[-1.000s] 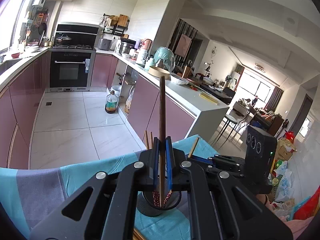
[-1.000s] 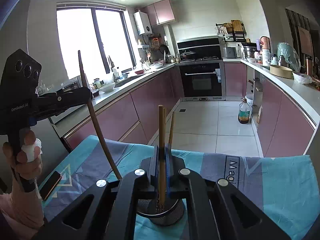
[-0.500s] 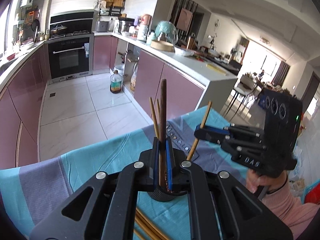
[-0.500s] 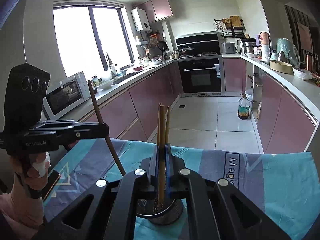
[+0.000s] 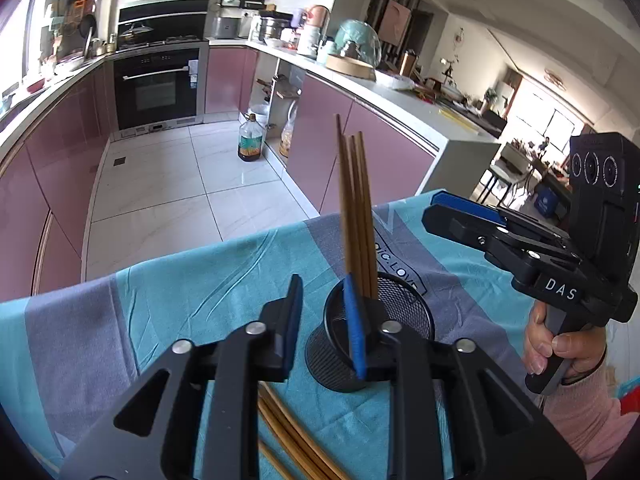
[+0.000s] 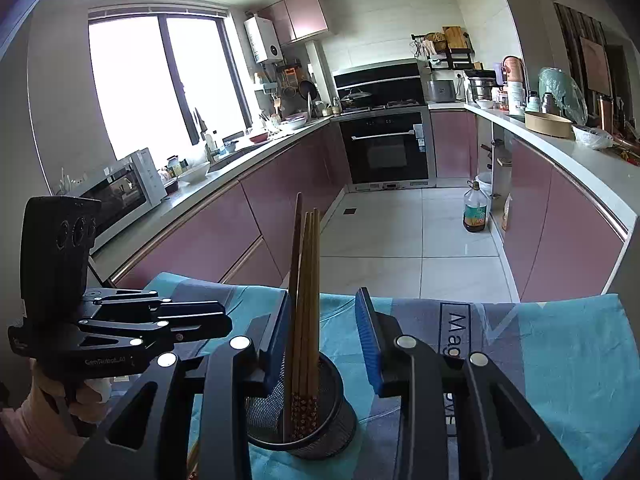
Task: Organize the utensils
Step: 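Lower both chopsticks into the mesh cup and open both tools, then move both tools back over the chopstick row and close each on a chopstick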
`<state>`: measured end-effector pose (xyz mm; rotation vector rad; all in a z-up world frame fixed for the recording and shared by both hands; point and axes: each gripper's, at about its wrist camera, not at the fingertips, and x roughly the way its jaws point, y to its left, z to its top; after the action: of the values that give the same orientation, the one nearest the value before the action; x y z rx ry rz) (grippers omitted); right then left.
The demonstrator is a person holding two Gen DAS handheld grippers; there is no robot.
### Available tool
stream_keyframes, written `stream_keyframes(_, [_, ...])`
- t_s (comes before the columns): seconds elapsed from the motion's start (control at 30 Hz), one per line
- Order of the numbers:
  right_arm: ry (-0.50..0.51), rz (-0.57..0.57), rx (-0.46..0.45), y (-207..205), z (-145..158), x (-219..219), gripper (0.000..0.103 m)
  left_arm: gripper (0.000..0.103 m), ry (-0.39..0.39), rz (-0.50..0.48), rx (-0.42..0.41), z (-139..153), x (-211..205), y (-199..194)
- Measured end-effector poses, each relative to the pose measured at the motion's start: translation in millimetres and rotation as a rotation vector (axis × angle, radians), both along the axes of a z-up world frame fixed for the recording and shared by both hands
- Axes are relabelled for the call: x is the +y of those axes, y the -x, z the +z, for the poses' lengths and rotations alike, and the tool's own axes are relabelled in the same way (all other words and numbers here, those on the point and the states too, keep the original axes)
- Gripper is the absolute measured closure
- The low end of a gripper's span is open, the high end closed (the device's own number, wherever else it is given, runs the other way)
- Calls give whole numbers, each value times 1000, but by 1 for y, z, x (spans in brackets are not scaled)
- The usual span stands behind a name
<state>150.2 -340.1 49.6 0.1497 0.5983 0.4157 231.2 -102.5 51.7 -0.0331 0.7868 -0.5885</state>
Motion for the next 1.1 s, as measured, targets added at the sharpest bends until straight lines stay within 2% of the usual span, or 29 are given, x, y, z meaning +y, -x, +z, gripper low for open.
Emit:
stream_keyframes(0.03, [-5, 0, -2, 2, 0, -1, 67, 77, 4, 14, -13, -1, 5, 4])
stream_keyframes(0.1, [-11, 3, -10, 9, 0, -1, 65, 67, 2, 47, -50, -2, 15, 14])
stream_keyframes(0.2, [-24, 16, -33, 21, 2, 0, 61, 59, -9, 94, -103, -3, 31, 31])
stream_keyframes(0.23, [-16, 22, -50, 28, 5, 2, 57, 58, -10, 109, -117, -4, 36, 37])
stream_keyframes(0.37, [18, 65, -117, 56, 13, 12, 55, 40, -42, 156, -145, -13, 53, 58])
stream_keyframes(0.47, [20, 132, -138, 77, 13, 25, 54, 39, -74, 168, -135, -29, 63, 74])
stream_keyframes(0.6, [37, 207, -76, 91, -12, 50, 54, 38, -152, 171, -96, -63, 65, 93])
stream_keyframes(0.7, [64, 238, 9, 89, -42, 66, 54, 38, -209, 155, -51, -90, 62, 100])
stream_keyframes(0.83, [69, 247, 128, 81, -79, 78, 56, 38, -247, 125, 7, -117, 55, 105])
stream_keyframes(1.0, [74, 249, 195, 75, -98, 88, 59, 38, -282, 118, 27, -135, 49, 109])
stream_keyframes(1.1, [78, 246, 208, 75, -102, 90, 59, 38, -273, 125, 33, -136, 51, 108])
